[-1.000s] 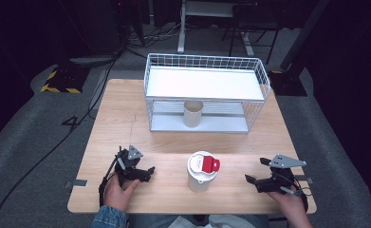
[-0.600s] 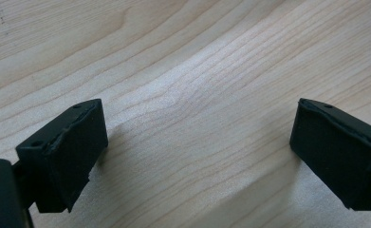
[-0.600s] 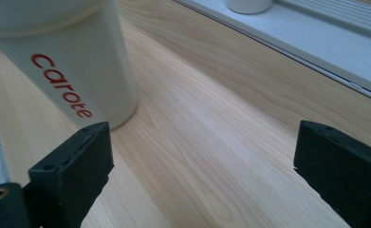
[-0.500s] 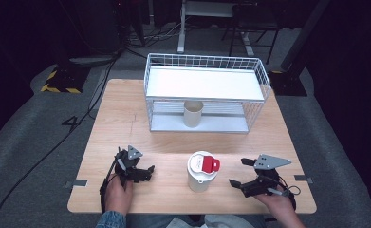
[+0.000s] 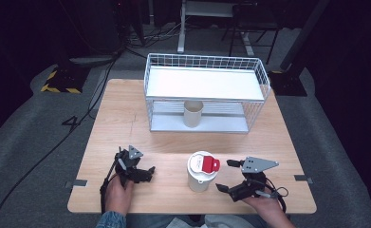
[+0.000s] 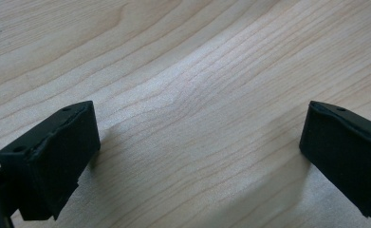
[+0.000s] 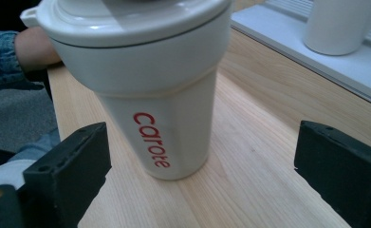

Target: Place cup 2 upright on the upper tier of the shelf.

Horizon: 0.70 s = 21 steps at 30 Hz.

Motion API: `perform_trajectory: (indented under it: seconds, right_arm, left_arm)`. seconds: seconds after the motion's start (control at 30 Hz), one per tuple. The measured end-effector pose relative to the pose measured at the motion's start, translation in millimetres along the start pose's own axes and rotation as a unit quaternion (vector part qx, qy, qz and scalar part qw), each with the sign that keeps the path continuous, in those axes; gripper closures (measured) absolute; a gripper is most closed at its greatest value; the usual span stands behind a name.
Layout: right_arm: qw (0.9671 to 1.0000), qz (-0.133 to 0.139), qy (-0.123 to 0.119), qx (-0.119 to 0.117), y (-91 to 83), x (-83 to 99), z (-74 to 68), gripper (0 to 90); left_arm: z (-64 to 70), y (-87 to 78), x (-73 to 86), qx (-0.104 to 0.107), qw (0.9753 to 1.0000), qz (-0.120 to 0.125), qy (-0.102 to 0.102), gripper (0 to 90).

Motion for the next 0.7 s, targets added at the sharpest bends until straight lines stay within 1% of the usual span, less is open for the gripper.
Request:
perform_trajectory:
  seconds: [0.03, 0.13, 0.2, 0.23, 0.27, 0.3, 0.33, 0.37, 0.4, 0.43, 0.53, 0.57, 0.7]
  right_arm:
    - [1.0000, 0.000, 0.000, 0.000, 0.0, 0.0, 0.0, 5.0]
    - [1.0000, 0.004, -0.005, -0.007, 8.3, -3.1, -5.6, 4.8]
    - [0.9999, 0.004, -0.005, -0.008, 9.9, -3.3, -6.4, 4.8]
    - [0.9999, 0.007, -0.003, -0.010, 15.1, -3.4, -7.7, 4.6]
    - [0.9999, 0.007, -0.003, -0.010, 15.1, -3.4, -7.7, 4.6]
    - [0.9999, 0.010, 0.002, -0.011, 19.7, -3.1, -8.8, 2.9]
    - [0.9999, 0.010, 0.002, -0.011, 19.7, -3.1, -8.8, 2.9]
    - [0.9997, 0.016, 0.010, -0.018, 24.7, -2.7, -10.1, 2.8]
    - [0.9997, 0.016, 0.010, -0.018, 24.7, -2.7, -10.1, 2.8]
    - [0.9995, 0.020, 0.012, -0.021, 28.9, -2.5, -11.6, 2.6]
    - [0.9995, 0.020, 0.009, -0.020, 33.5, -2.5, -13.8, 2.3]
    - [0.9996, 0.021, 0.006, -0.018, 38.5, -2.3, -15.5, 1.7]
    - [0.9996, 0.027, 0.006, -0.009, 46.1, -1.7, -17.6, 0.4]
  left_arm:
    - [0.0, 0.0, 0.0, 0.000, 1.0000, 0.000, 0.000, 0.0]
    - [-0.1, 0.1, -0.1, 0.000, 1.0000, 0.000, 0.000, 0.0]
    - [-0.1, 0.1, -0.1, 0.000, 1.0000, 0.000, 0.000, 0.0]
    - [-0.1, 0.1, -0.1, 0.000, 1.0000, 0.000, 0.000, 0.0]
    - [-0.1, 0.1, -0.1, 0.000, 1.0000, 0.000, 0.000, 0.0]
    - [-0.1, 0.1, -0.1, 0.000, 1.0000, 0.000, 0.000, 0.0]
    - [-0.1, 0.1, -0.1, 0.000, 1.0000, 0.000, 0.000, 0.0]
    - [-0.1, 0.1, -0.1, 0.000, 1.0000, 0.000, 0.000, 0.0]
    - [-0.1, 0.1, -0.1, 0.000, 1.0000, 0.000, 0.000, 0.0]
    - [-0.1, 0.1, -0.1, 0.000, 1.0000, 0.000, 0.000, 0.0]
    - [-0.1, 0.0, -0.1, 0.000, 1.0000, -0.001, 0.000, 0.0]
    - [-0.1, 0.1, -0.1, 0.000, 1.0000, 0.000, 0.000, 0.0]
    - [-0.1, 0.1, -0.1, 0.000, 1.0000, 0.000, 0.000, 0.0]
Point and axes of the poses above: each handheld gripper's, and its own axes: y roughly forward along the jaws, x roughly out of its underside, z roughly to its right, the point moved 1 cm from there along y, roughly forward along the jaws, and after that the axes turned 5 degrees about -y, right-handed, at the moved point
